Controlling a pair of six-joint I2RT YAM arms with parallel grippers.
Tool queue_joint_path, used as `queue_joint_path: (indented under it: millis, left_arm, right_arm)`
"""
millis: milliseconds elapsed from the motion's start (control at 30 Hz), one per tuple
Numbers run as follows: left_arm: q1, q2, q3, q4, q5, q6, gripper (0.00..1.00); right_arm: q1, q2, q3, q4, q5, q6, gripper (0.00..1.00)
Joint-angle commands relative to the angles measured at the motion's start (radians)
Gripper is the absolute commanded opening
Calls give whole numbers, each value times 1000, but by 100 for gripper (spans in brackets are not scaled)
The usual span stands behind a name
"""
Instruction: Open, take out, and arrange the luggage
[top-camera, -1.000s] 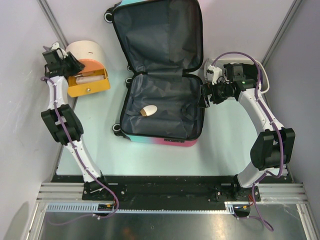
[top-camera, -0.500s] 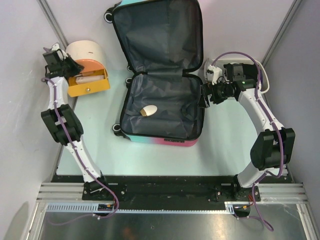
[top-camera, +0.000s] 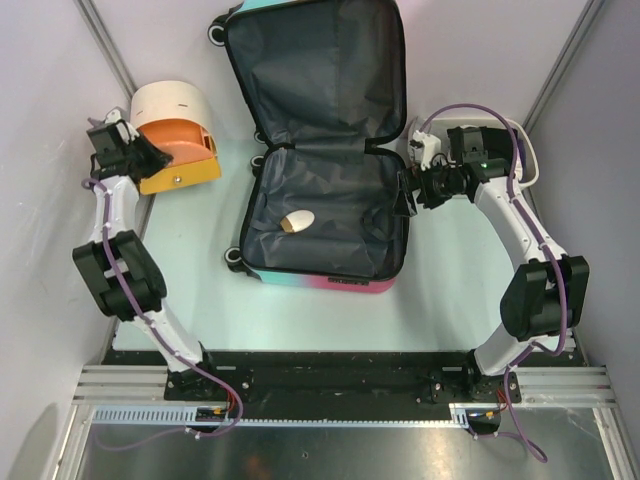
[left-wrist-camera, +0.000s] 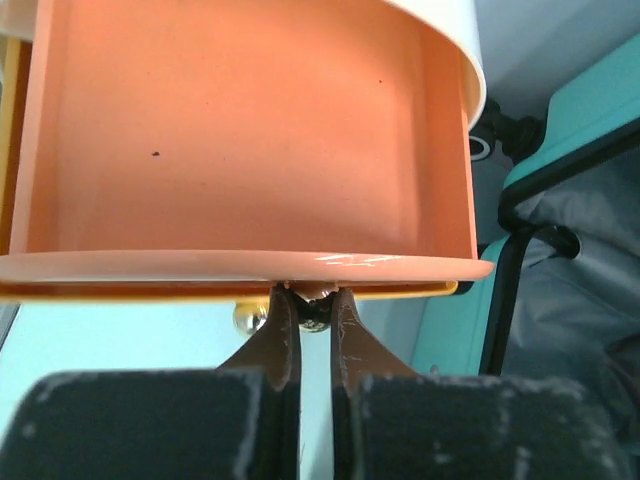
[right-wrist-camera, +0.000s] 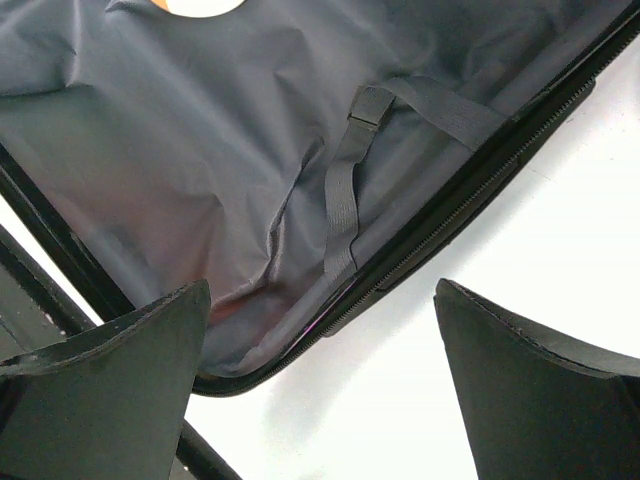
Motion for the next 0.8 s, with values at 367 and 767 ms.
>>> queue_joint_path:
  millis: [367, 767]
  left_arm:
    - [-41, -226, -110, 81, -35, 95, 68]
    - [-405, -349, -262, -77, 276, 696, 89]
  right_arm:
    - [39, 22, 57, 28, -17, -4, 100]
    - [31, 11, 53, 19, -11, -11, 100]
